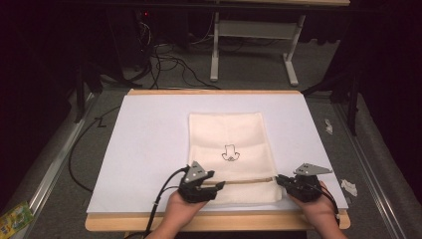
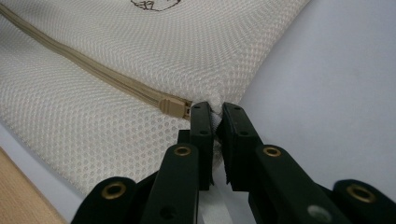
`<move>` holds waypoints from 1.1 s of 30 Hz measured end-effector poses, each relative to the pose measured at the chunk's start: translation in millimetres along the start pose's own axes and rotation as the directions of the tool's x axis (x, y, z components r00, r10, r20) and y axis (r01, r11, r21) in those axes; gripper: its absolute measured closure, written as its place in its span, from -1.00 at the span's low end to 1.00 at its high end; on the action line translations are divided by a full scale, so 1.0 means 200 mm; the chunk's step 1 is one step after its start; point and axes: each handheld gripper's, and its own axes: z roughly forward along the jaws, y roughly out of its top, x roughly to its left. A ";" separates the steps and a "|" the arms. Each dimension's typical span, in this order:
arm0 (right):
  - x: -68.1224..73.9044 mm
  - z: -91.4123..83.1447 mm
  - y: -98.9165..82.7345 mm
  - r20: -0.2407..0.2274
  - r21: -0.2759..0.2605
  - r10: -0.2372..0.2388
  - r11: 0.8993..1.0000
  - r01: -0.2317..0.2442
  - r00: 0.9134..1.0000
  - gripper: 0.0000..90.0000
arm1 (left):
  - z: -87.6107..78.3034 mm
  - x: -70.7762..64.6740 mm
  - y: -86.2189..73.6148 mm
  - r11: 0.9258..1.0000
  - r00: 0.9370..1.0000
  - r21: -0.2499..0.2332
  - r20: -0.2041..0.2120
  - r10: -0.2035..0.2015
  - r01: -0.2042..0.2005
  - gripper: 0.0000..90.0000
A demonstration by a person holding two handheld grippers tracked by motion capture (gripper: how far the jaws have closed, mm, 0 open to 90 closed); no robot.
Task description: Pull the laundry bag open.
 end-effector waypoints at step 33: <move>0.02 -0.05 0.02 -0.026 -0.067 -0.017 0.998 0.015 1.000 0.89 | 0.58 -0.36 0.18 1.000 0.999 0.001 0.031 -0.031 0.031 0.83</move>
